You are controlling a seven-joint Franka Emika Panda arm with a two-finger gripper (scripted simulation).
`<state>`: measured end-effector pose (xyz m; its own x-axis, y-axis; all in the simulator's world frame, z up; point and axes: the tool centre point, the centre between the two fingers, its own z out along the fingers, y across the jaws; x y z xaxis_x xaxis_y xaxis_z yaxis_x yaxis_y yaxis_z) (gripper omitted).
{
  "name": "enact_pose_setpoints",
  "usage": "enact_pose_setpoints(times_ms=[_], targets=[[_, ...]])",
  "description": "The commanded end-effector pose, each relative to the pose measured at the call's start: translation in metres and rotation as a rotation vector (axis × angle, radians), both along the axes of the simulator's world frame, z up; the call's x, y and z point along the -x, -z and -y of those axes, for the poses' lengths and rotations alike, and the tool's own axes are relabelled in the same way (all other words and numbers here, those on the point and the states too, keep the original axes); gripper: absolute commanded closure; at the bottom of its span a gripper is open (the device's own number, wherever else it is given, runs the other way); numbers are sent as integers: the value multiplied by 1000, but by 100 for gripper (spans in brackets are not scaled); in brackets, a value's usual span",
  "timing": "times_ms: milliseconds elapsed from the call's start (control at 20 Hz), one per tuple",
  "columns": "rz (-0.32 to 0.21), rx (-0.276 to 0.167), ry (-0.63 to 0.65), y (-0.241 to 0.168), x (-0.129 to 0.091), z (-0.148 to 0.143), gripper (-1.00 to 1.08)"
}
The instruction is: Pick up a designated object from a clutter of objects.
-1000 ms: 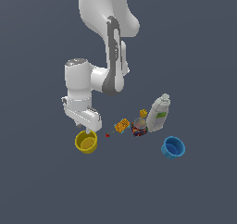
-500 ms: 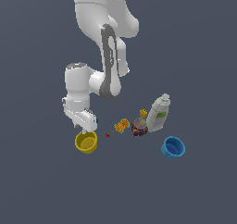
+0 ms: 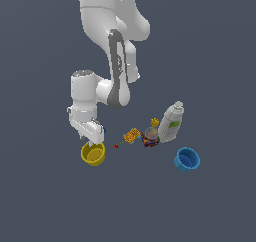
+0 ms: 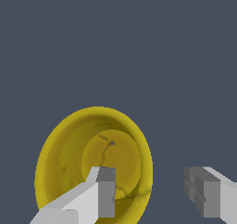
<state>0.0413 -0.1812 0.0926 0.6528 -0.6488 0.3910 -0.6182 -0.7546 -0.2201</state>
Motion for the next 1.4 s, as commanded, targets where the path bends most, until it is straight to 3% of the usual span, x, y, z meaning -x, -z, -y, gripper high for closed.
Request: enact_pose_setpoints(times_ms=[0, 550, 600, 1350], targets=[[0, 0, 1, 7, -3, 1, -20], [1, 0, 2, 21, -10, 3, -20], [1, 0, 2, 21, -10, 3, 108], [2, 0, 2, 16, -8, 1, 108]])
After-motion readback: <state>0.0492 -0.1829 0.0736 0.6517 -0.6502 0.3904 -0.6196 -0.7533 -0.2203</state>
